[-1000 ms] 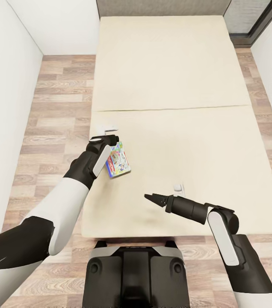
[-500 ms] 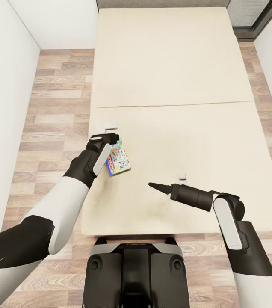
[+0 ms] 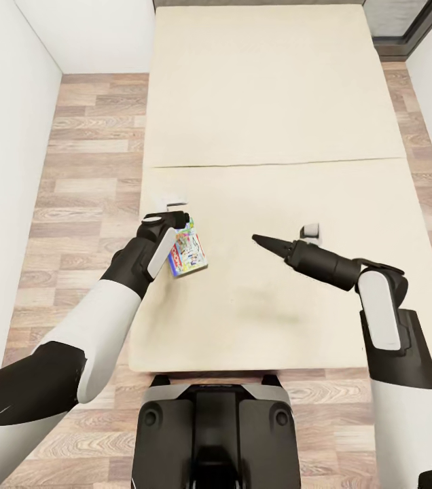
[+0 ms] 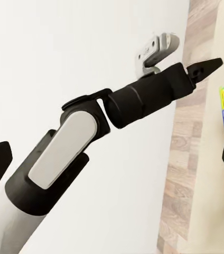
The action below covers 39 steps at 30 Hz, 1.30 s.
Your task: Put all the toys in the child's room - the three board games (two on the bed and one on the table), the two jigsaw puzzles on the table, and the tennis ball on the table - inside the toy box on the table in the child's room.
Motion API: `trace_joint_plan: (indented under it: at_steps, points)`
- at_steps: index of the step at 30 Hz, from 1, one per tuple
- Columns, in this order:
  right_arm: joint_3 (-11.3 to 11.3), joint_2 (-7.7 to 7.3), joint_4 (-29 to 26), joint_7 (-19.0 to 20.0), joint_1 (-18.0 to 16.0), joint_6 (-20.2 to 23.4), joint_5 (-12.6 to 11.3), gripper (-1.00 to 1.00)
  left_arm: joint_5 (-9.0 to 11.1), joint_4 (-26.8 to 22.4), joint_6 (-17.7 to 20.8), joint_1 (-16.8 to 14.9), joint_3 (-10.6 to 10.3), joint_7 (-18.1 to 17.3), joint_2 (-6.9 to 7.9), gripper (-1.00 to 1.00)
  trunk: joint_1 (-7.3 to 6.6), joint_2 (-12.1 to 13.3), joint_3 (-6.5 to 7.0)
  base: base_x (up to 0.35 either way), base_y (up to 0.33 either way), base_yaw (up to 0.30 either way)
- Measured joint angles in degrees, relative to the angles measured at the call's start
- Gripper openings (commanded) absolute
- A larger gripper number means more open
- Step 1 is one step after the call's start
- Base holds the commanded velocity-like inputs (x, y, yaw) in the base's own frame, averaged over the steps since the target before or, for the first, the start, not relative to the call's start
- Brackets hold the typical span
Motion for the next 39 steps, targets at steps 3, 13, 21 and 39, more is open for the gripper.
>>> trace_joint_plan:
  at_steps: [3,13,21,39]
  points:
    - [-0.44,-0.15,0.00,-0.07,-0.98,0.00,-0.19,1.00,0.00,0.00,0.00,0.00,-0.03,-0.02,0.00,1.00,0.00,0.00,-0.01,0.000,0.000,0.000]
    - [-0.81,-0.26,0.00,-0.13,-3.76,0.00,-0.28,1.00,0.05,-0.21,0.01,-0.02,-0.06,0.02,0.00,1.00,0.00,0.00,-0.02,0.000,0.000,0.000]
    - [-0.83,-0.17,0.05,-0.14,-4.67,0.00,-0.28,1.00,0.05,-0.26,0.03,-0.91,-0.06,0.03,0.00,1.00,0.00,0.00,-0.12,0.000,0.000,0.000]
    - [-0.79,-0.42,0.00,-0.14,-5.64,-0.01,-0.67,1.00,0.09,-0.26,0.17,-2.53,0.03,-0.04,0.00,1.00,0.00,0.01,-1.63,0.000,0.000,0.000]
